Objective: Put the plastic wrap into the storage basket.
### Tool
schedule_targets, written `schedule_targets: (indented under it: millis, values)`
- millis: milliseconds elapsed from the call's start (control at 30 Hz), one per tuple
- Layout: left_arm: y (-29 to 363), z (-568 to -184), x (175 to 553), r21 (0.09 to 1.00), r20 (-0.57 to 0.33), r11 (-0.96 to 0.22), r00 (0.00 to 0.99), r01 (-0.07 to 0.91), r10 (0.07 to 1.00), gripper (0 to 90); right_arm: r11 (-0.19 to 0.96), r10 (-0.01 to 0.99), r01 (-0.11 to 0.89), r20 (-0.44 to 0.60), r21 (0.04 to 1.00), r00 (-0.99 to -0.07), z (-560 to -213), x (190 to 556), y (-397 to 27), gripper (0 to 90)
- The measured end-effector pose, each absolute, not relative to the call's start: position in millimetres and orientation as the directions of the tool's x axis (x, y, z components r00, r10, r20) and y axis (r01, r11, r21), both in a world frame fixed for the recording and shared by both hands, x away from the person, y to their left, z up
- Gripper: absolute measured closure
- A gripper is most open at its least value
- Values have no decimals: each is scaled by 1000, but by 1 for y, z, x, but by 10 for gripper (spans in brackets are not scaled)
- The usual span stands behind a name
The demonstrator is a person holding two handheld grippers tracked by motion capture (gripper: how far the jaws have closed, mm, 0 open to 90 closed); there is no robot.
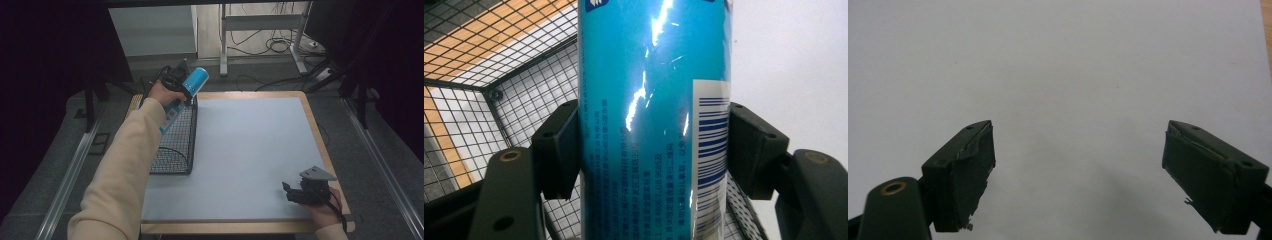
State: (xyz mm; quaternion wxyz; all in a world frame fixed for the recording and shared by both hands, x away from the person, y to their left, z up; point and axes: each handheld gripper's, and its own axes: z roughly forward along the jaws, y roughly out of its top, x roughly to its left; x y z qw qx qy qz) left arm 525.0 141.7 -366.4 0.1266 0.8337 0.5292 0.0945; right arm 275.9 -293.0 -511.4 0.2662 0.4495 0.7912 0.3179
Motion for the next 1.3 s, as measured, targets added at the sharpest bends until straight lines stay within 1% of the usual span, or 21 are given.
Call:
schedule_targets:
  millis: [167,400,533,700,833,1067,1100,1167,1200,1233,1300]
  values:
    - [147,-378,530,303,30,-400,411,865,911,315,396,881,542,-139,741,-453,-512,276,-293,141]
    - [145,-397,536,285,19,-414,427,865,904,315,391,885,549,-137,739,-446,-512,276,-294,141]
    - [143,-406,537,266,33,-432,439,862,898,315,393,884,550,-136,737,-448,-513,276,-294,141]
    - [143,-413,538,261,50,-431,434,864,899,314,395,883,549,-139,736,-449,-513,276,-294,141]
    - [143,-425,539,239,71,-430,426,871,902,314,397,882,549,-141,736,-450,-513,276,-294,141]
    - [143,-424,535,274,88,-432,425,859,901,305,402,880,549,-143,733,-453,-513,276,-293,141]
    - [144,-422,534,291,76,-422,419,859,905,291,402,880,549,-144,733,-453,-513,276,-293,141]
    - [145,-419,532,299,66,-412,412,861,909,215,402,880,549,-144,733,-452,-513,276,-294,141]
    - [145,-417,529,308,78,-412,409,858,909,187,402,881,548,-145,733,-451,-513,276,-294,141]
    - [146,-414,525,323,81,-412,409,852,909,181,402,881,548,-146,733,-451,-513,276,-294,141]
    - [146,-407,514,383,52,-404,418,831,907,189,402,880,548,-145,734,-452,-513,275,-294,141]
